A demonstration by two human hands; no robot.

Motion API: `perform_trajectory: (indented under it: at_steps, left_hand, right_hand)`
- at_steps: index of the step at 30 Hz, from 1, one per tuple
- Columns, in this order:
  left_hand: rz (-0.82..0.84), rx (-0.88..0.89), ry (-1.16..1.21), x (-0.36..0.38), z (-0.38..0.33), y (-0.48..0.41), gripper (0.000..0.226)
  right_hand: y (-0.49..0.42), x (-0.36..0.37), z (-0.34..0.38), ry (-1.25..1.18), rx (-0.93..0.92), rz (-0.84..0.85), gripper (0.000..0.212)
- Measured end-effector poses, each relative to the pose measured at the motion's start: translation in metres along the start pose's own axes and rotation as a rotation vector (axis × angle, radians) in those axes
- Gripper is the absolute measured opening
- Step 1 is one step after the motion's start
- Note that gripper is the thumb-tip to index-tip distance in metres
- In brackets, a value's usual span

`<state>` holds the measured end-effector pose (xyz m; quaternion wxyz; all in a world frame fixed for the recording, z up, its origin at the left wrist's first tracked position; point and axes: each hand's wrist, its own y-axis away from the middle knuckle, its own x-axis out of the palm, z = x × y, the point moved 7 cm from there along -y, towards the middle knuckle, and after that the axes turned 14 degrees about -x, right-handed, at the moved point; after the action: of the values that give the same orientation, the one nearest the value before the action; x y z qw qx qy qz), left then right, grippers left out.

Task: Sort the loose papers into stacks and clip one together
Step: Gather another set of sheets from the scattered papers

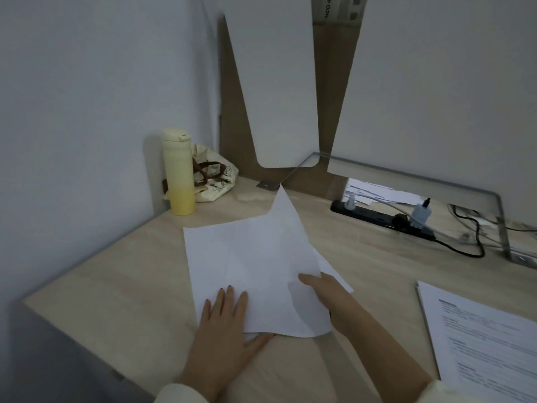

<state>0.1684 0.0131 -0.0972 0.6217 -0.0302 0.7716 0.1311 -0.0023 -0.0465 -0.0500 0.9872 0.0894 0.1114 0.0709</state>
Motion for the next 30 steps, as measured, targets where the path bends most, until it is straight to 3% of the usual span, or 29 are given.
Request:
perform_trajectory:
  at_steps: [5,8,9,10,13,15,18,21,23,25,30]
  left_hand:
    - [-0.096,0.025,-0.025,-0.005,-0.002,-0.002,0.079]
    - [-0.073,0.036,-0.073,-0.021,-0.01,0.0,0.125]
    - [-0.055,0.035,-0.094,-0.023,-0.01,0.003,0.131]
    - [-0.061,0.047,-0.096,-0.025,-0.011,0.005,0.122]
    - [-0.072,0.003,0.071,-0.023,-0.002,0.007,0.035]
    - [-0.109,-0.03,0.325,-0.037,0.0,0.006,0.038]
    - [-0.246,-0.199,0.88,-0.059,0.019,0.011,0.035]
    - [-0.063,-0.239,1.527,-0.058,0.025,0.013,0.011]
    - [0.106,-0.233,1.784,-0.052,0.02,0.012,0.018]
    - [0.183,-0.226,1.864,-0.048,0.018,0.012,0.026]
    - [0.228,-0.325,1.856,-0.03,0.024,0.009,0.012]
  right_hand:
    - [0.003,-0.01,-0.003,-0.239,0.1,-0.017,0.04]
    - [0.004,-0.014,0.001,-0.316,0.087,0.005,0.04]
    - [0.006,-0.013,0.005,-0.345,0.078,0.021,0.042]
    - [0.006,-0.01,0.009,-0.384,0.057,0.056,0.043]
    - [0.008,-0.001,0.024,-0.428,-0.074,0.191,0.04]
    - [0.009,-0.007,0.032,-0.419,-0.16,0.169,0.047]
    - [0.012,-0.029,0.027,0.059,-0.299,0.023,0.036]
    - [0.011,-0.032,-0.001,0.631,-0.306,0.148,0.049]
    - [0.009,-0.036,-0.019,0.841,-0.278,0.191,0.051]
    - [0.008,-0.049,-0.027,0.888,-0.241,0.146,0.05]
    - [0.013,-0.085,-0.034,1.072,-0.177,0.078,0.05]
